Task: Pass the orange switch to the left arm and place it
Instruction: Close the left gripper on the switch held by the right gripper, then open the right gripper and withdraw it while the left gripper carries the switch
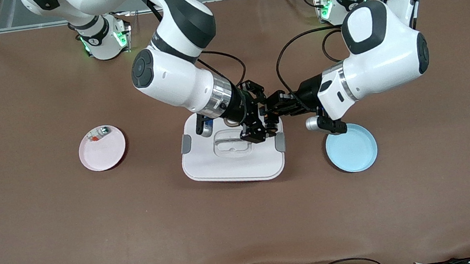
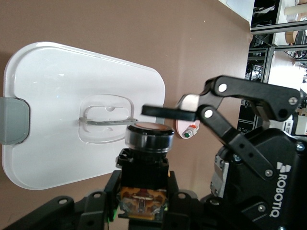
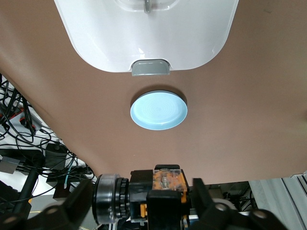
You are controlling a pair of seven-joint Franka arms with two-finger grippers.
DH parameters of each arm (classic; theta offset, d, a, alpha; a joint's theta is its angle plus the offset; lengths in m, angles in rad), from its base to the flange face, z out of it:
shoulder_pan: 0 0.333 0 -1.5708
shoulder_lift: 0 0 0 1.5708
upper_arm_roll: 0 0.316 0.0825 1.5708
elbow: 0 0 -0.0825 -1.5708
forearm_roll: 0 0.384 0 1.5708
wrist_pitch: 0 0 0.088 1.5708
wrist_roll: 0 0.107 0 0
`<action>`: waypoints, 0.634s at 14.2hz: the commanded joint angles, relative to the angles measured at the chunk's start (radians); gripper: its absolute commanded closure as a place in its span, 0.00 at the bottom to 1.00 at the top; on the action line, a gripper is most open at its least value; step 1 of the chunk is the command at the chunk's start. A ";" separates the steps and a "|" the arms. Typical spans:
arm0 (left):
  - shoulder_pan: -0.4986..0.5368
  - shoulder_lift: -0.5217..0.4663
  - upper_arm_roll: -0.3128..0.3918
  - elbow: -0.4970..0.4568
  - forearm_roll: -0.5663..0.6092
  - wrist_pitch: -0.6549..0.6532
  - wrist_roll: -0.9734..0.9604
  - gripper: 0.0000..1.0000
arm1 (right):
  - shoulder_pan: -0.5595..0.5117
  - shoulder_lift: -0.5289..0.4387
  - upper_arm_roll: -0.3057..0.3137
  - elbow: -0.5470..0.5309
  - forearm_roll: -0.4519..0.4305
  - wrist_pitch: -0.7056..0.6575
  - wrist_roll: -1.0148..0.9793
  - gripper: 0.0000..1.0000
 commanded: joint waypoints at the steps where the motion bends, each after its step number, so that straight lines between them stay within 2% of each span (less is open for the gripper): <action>1: 0.004 -0.012 -0.001 0.001 -0.008 0.005 0.005 1.00 | 0.007 0.019 -0.010 0.036 0.010 -0.003 0.006 0.00; 4: 0.015 -0.035 0.002 0.000 0.001 -0.025 0.001 1.00 | -0.009 0.018 -0.010 0.035 0.008 -0.015 -0.027 0.00; 9: 0.047 -0.127 0.005 0.003 0.176 -0.148 -0.100 1.00 | -0.029 0.009 -0.022 0.036 -0.002 -0.165 -0.166 0.00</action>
